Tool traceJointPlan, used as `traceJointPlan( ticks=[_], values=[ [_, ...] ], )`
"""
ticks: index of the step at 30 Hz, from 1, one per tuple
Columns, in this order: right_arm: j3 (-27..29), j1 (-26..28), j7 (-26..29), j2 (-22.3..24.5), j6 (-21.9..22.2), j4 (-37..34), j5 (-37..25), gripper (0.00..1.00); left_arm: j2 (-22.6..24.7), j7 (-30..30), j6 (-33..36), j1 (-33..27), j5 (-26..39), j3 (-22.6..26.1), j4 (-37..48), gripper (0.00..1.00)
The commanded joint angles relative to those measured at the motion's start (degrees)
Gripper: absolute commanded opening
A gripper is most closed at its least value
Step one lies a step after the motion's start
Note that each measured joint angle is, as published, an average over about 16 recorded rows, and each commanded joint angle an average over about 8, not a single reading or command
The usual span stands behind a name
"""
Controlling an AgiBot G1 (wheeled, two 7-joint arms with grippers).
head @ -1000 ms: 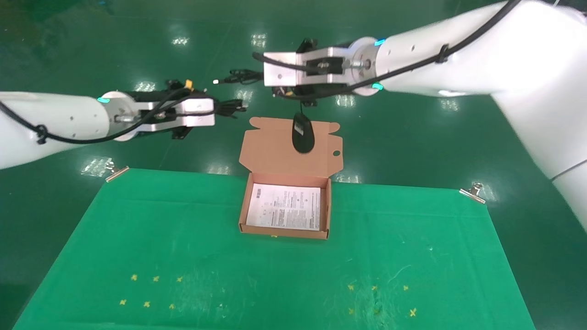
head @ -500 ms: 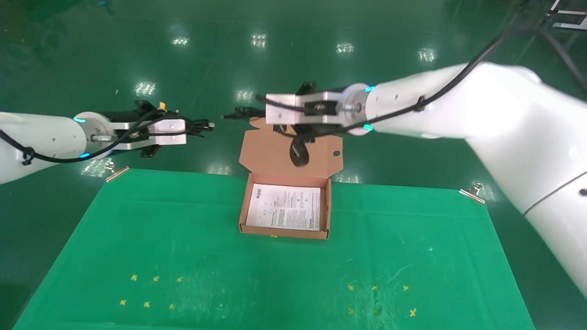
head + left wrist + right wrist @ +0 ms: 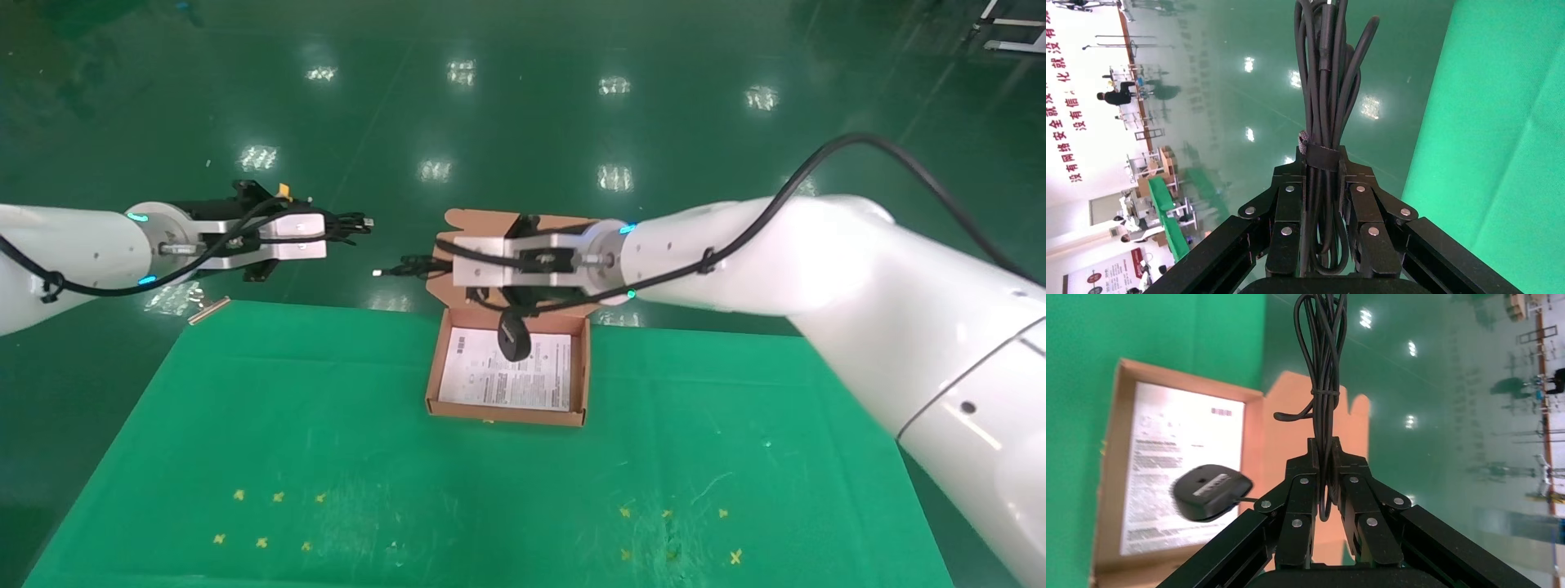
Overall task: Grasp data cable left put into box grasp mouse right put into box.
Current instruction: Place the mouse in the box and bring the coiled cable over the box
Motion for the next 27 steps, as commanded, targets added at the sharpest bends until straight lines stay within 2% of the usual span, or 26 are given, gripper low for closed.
traceJointPlan(
  ticks=[1,19,27],
  values=[
    [-1.1,-0.4,0.3,-0.1,0.5,0.3,0.9,0.0,0.0,-0.2,0.1,0.1,0.2,0.0,-0.2,0.0],
    [-11.1,-2.6,0.3,-0.5,6.5,3.8,11.1,0.0,-0.1,-0.7,0.3,0.2,0.6,0.0,-0.7,0.0],
    [-13.0,-4.8,3.9,-0.4,8.5,0.2,17.5,0.0,-0.1,-0.8,0.3,0.2,0.6,0.0,-0.7,0.0]
  ],
)
